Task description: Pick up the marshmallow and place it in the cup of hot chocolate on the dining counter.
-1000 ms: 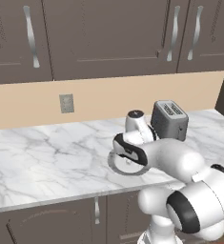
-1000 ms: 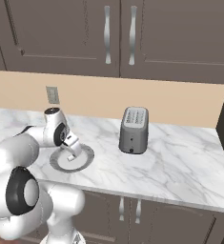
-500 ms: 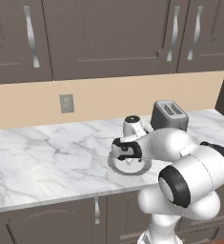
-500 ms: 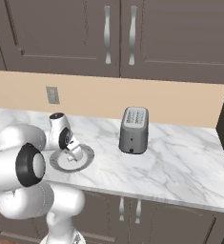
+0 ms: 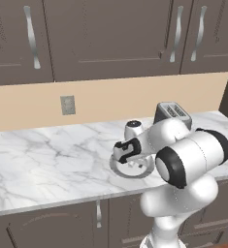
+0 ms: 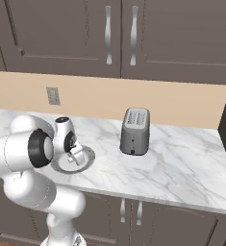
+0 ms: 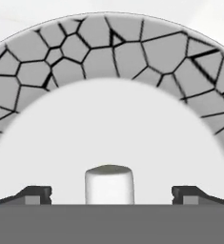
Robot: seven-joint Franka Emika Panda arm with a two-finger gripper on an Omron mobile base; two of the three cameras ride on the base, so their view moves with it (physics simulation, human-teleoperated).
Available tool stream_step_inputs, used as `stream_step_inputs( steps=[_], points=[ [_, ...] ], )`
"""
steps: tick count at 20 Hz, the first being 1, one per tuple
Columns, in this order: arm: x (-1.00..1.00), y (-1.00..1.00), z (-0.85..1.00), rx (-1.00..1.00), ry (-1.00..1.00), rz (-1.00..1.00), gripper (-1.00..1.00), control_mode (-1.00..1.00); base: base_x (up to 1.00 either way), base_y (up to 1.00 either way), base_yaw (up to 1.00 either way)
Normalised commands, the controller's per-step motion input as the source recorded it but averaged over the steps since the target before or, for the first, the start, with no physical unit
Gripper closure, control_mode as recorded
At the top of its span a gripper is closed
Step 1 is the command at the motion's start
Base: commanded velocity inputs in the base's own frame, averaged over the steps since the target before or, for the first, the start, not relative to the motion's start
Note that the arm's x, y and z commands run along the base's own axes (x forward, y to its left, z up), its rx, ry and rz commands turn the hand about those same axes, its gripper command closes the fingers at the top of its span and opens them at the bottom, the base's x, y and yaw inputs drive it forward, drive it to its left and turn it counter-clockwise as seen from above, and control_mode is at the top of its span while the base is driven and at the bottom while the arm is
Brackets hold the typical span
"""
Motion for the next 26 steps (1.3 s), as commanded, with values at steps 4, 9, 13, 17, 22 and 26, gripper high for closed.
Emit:
stream_step_inputs(
  steps=[4, 9, 13, 17, 22, 26],
  points=[
    [0.02, 0.0, -0.32, 0.02, 0.0, -0.06, -1.0, -1.0, 0.0, 0.0, 0.0],
    [0.0, 0.0, -0.18, 0.0, 0.01, -0.03, 1.0, -1.0, 0.0, 0.0, 0.0],
    [0.0, 0.0, 0.0, 0.0, 0.0, 0.0, 1.0, -1.0, 0.0, 0.0, 0.0],
    [0.0, 0.0, -0.15, 0.0, 0.01, 0.0, 1.0, -1.0, 0.0, 0.0, 0.0],
    [-0.02, 0.0, -0.62, 0.01, -0.04, 0.0, 1.0, -1.0, 0.0, 0.0, 0.0],
    [-0.17, -0.03, -0.13, 0.02, -0.02, 0.0, 1.0, -1.0, 0.0, 0.0, 0.0]
  ],
)
